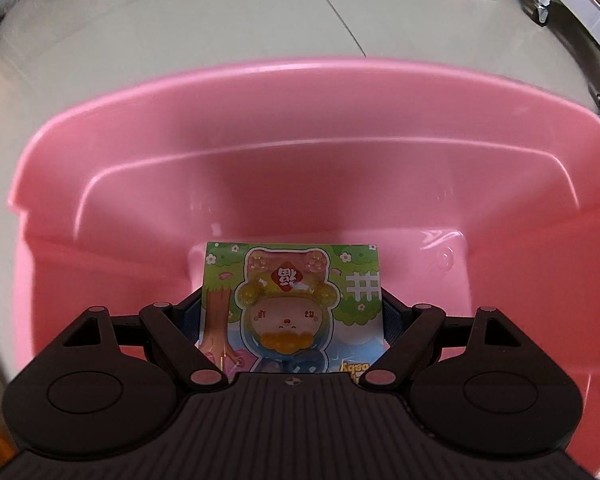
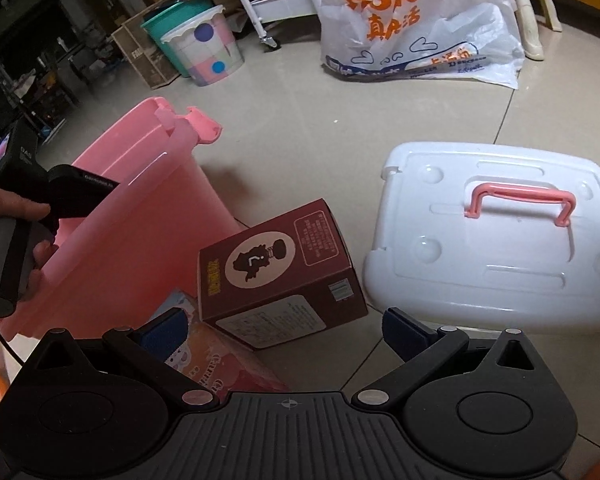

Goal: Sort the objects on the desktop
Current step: 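Carry the green box over the pink bin and open the left tool, then withdraw the left tool from the pink bin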

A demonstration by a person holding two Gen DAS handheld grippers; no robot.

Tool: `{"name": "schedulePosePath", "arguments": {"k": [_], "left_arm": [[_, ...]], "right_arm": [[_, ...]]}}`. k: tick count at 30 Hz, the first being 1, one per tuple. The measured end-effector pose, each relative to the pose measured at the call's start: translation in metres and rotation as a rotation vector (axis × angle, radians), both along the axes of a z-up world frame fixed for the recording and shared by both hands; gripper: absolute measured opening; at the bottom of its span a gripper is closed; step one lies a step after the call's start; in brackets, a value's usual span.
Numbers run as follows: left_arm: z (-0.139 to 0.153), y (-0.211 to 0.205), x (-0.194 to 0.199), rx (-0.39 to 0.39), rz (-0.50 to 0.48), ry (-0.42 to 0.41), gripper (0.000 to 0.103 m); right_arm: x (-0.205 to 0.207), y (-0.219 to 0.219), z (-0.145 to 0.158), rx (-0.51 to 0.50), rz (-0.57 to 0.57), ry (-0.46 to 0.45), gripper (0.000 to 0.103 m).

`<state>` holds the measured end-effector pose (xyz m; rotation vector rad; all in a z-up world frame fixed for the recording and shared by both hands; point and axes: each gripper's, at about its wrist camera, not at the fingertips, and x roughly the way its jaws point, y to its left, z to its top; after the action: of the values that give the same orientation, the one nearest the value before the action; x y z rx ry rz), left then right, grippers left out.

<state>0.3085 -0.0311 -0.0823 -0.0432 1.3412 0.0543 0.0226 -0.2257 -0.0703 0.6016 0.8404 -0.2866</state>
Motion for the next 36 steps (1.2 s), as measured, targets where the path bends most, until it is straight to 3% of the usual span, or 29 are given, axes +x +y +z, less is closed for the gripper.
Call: {"name": "schedulePosePath", "arguments": {"k": [5,11,17,24,32,36], "left_arm": [[-0.01,0.005,0.002,-0.012,0.016,0.083,0.085],[-0.007,0.004,0.002,0.015,0.012,0.074,0.09],[0.012,0.001,-0.012,0.052,-0.018,-0.018,0.09],[0.07,0.004,-0.033,0.052,-0.003,-0.18,0.09],[0.158,0.019,-0.114,0.08,-0.035,-0.364,0.095],[0.169,0.025,-0.164,0.077,-0.044,-0.383,0.096]], "right_arm": [[0.0,0.0,-0.001,0.005,0.002,0.0,0.103],[0.001,0.001,-0.001,0.009,0.014,0.001,0.103],[0.001,0.001,0.0,0.015,0.027,0.019,0.103],[-0.003,0.001,0.019,-0.041,0.057,0.0,0.103],[-0.013,0.006,0.052,-0.134,0.127,-0.026,0.103],[-0.021,0.009,0.065,-0.14,0.178,-0.051,0.103]]}}
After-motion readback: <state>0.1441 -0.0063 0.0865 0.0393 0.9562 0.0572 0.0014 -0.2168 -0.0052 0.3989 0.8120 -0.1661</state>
